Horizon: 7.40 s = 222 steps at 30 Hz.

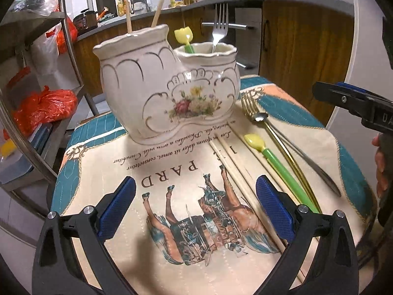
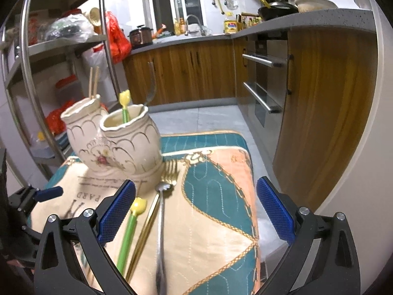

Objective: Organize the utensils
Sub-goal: 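Withdraw both open grippers back over the remaining utensils, then close the left gripper on a third chopstick while the right gripper grasps a silver spoon, then lift the chopstick with the left gripper while the right gripper carries the spoon toward the vases, then release the chopstick into the tall vase while the right gripper drops the spoon in the short one, then withdraw both open grippers back over the remaining utensils on the cloth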

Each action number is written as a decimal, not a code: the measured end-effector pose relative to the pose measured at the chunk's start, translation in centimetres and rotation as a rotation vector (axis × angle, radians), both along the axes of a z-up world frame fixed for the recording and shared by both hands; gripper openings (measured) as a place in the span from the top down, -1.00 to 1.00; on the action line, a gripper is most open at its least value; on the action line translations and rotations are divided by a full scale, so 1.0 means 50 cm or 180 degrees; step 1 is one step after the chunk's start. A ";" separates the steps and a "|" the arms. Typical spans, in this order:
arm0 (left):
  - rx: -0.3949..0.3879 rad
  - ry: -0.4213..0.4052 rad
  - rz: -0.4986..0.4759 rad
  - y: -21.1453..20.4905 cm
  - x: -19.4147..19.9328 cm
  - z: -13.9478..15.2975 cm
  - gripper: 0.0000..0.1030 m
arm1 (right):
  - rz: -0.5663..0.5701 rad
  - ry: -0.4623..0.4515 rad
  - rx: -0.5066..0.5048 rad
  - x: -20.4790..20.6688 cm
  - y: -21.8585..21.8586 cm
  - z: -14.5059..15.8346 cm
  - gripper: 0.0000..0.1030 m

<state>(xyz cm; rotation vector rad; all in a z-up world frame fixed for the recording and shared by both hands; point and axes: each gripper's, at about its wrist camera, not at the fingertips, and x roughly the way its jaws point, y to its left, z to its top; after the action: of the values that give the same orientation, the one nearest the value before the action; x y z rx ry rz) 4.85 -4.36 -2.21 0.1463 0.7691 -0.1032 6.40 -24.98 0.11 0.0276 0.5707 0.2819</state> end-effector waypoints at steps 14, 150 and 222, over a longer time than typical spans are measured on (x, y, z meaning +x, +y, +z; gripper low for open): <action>0.0113 0.0203 -0.0046 -0.018 0.011 -0.025 -0.61 | 0.0100 0.0310 -0.0391 0.019 0.020 -0.035 -0.80; -0.0733 -0.1637 -0.0011 0.167 0.150 0.212 0.92 | 0.0462 -0.0959 0.0591 0.144 0.157 0.093 0.96; -0.0335 -0.1076 -0.0114 0.090 -0.003 0.134 -0.89 | 0.0000 -0.0241 0.0000 0.027 0.028 0.039 -0.90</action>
<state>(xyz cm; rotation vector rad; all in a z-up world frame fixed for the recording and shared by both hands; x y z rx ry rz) 4.72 0.13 4.49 0.0746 0.4228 -0.1485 7.77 -23.56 2.08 0.0167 0.4956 0.2818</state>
